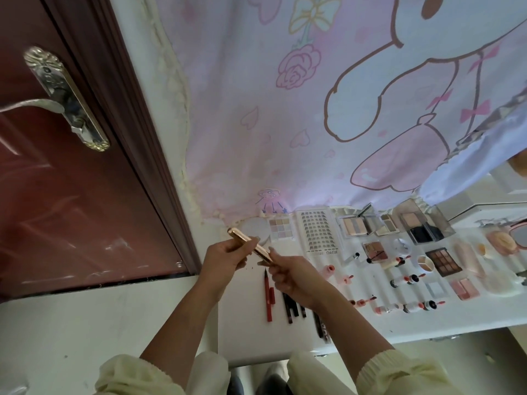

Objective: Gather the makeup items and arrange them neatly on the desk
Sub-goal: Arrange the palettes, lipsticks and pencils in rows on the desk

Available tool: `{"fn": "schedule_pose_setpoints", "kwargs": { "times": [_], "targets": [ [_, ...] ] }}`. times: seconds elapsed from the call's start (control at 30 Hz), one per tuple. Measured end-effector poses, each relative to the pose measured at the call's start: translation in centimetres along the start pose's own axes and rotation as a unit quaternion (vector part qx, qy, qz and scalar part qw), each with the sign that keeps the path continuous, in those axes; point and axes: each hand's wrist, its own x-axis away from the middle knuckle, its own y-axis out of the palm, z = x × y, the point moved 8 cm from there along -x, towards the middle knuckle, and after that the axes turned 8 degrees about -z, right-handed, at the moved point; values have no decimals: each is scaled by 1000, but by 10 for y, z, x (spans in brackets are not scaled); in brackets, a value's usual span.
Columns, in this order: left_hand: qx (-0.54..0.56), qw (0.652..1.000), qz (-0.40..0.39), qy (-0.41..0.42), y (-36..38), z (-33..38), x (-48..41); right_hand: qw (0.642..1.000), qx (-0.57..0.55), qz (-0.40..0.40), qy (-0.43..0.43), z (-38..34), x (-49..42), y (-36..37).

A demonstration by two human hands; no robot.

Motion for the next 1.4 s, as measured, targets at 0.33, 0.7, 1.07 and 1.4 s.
{"fn": "schedule_pose_setpoints", "kwargs": {
  "times": [0.33, 0.7, 1.07, 1.4],
  "targets": [
    [-180, 982, -36, 39, 19, 3, 2, 944, 267, 159, -114, -53, 17, -15],
    [-416, 902, -43, 105, 32, 23, 11, 943, 252, 110, -188, -75, 23, 0],
    [-435, 896, -65, 65, 37, 16, 12, 935, 289, 40, -203, -77, 19, -1],
    [-422, 899, -102, 49, 40, 13, 15, 912, 375, 58, -155, -81, 17, -7]
  ]
}}
